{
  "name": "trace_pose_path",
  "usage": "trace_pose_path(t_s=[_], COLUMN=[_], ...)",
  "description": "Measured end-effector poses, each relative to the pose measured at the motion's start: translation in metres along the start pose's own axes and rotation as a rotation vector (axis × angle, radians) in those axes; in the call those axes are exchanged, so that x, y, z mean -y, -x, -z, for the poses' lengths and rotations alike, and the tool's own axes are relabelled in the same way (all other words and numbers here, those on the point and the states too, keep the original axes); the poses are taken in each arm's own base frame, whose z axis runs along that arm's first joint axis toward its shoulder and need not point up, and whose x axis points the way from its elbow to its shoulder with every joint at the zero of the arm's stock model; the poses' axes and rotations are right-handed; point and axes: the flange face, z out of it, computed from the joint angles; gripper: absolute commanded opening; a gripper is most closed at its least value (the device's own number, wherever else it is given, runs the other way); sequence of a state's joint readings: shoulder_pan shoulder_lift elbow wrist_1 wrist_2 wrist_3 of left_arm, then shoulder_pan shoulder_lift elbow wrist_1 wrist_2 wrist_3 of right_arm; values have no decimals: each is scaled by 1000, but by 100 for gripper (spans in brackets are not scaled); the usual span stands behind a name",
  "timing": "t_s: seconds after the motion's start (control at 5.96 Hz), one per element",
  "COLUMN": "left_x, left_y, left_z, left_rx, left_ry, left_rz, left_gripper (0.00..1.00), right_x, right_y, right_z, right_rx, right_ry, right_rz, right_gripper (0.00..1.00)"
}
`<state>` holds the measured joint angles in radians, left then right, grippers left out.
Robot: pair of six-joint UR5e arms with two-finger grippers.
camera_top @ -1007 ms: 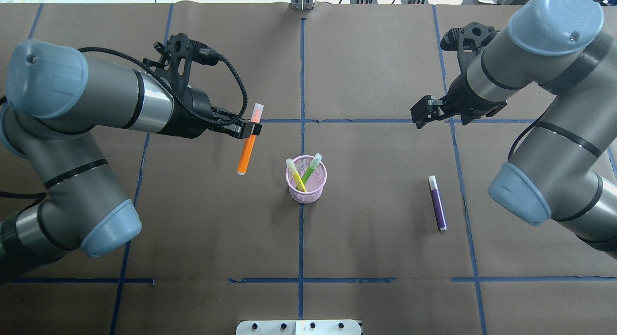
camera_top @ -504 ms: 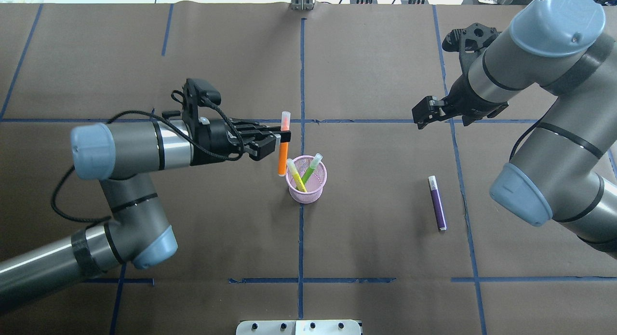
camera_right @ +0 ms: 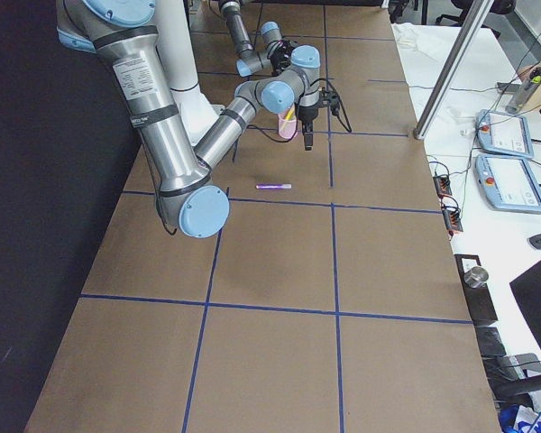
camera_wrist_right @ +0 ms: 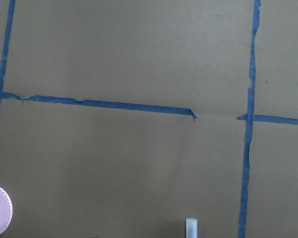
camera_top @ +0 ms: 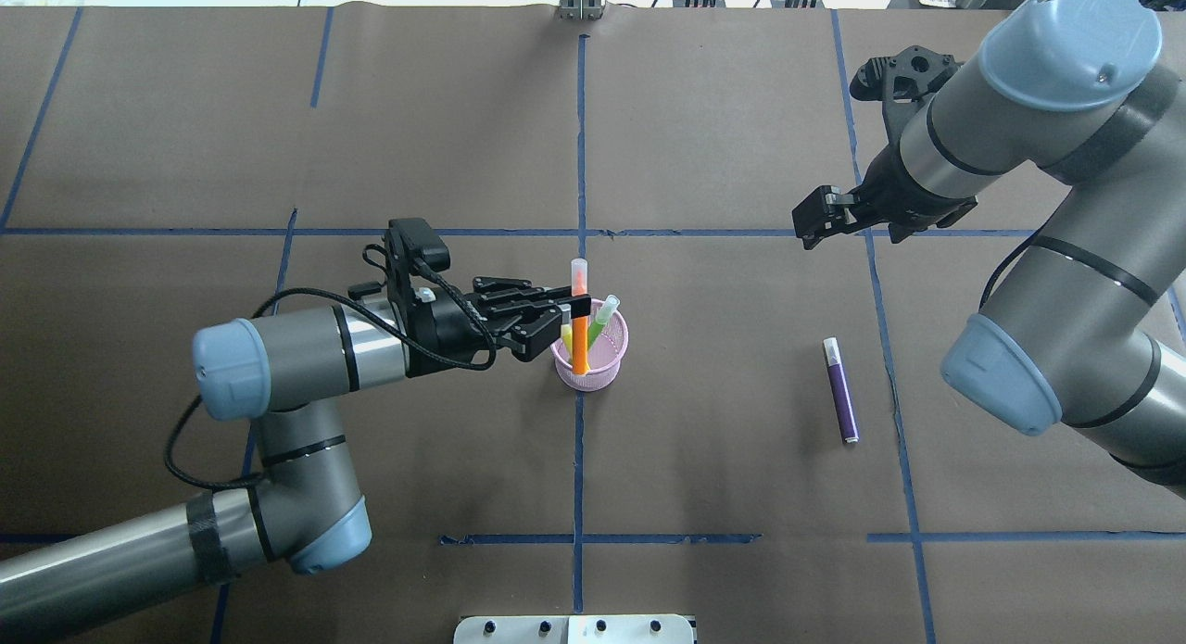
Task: Collect pens into pen holder
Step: 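Lower the orange marker into the pink cup with the left gripper, then open the left gripper to release the orange marker in the cup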
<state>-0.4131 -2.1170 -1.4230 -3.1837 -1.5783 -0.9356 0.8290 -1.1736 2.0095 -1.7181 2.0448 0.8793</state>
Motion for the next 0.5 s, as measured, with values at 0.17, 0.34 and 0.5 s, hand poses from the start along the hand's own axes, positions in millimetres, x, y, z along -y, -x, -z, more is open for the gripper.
trace_pose_path(t_s=[0.17, 0.34, 0.5], left_x=[2, 11, 19], left_y=[0, 5, 13], left_z=[-6, -8, -9], left_rx=[3, 14, 33], left_ry=[-18, -35, -45], left_rz=[-1, -7, -15], left_gripper=[0, 0, 0], right_x=[0, -1, -1], right_y=[-1, -2, -1], right_z=[-1, -2, -2], right_rx=[-2, -3, -3], right_ry=[2, 2, 2], right_rz=[-1, -1, 0], right_gripper=[100, 100, 100])
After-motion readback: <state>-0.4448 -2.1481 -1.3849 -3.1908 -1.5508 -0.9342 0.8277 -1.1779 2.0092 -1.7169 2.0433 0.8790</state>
